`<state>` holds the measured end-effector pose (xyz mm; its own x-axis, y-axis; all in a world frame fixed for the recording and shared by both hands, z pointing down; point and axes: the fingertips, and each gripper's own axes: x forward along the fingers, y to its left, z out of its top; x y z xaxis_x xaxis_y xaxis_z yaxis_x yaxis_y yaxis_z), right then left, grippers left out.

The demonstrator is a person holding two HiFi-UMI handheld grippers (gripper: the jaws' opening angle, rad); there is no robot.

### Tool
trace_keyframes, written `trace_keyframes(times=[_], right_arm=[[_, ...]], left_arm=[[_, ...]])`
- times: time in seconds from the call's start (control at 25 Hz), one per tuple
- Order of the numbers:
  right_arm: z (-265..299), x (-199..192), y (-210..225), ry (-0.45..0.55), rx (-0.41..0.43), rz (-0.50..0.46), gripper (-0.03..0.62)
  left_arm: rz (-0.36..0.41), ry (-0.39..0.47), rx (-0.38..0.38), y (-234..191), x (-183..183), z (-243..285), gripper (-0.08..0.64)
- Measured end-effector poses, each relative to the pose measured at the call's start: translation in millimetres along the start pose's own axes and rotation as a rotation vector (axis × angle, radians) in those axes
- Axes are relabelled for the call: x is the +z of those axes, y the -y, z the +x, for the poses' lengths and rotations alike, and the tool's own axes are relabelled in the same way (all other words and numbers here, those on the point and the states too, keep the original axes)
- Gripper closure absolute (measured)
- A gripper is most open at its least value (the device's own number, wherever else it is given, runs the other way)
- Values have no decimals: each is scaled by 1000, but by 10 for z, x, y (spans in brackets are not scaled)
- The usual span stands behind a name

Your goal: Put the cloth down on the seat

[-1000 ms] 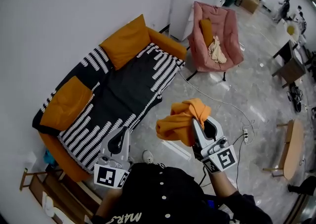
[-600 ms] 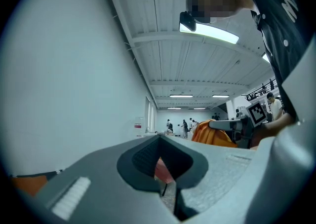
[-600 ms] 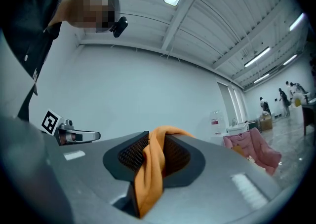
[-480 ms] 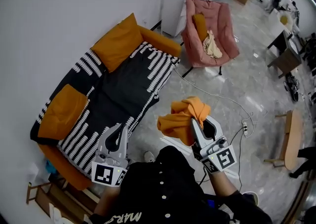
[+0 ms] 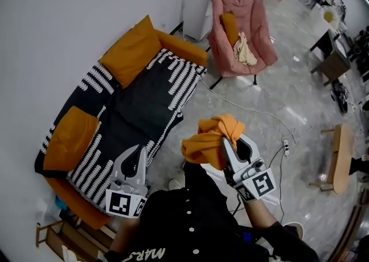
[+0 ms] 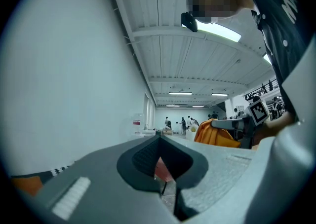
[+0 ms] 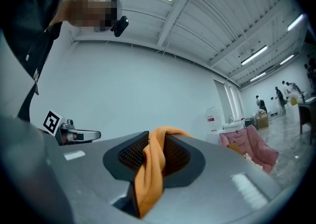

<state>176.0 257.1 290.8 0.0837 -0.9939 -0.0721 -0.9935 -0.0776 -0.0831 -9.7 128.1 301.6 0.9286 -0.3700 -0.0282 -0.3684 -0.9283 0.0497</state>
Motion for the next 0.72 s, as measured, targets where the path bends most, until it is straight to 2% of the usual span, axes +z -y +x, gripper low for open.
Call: trace_keyframes(times=[0.16,0.4,0.72], right_arm=[[222,77,190,28,-3,-4,483],[467,-9,556,-4,-9,-1,484],[862,67,1147,11,-31,14,483]], left_arm=[[11,10,-12,-70,39,297,560],[12,7,-32,-141,23,816,560],[3,-4,-63,-205,15,1578,560]])
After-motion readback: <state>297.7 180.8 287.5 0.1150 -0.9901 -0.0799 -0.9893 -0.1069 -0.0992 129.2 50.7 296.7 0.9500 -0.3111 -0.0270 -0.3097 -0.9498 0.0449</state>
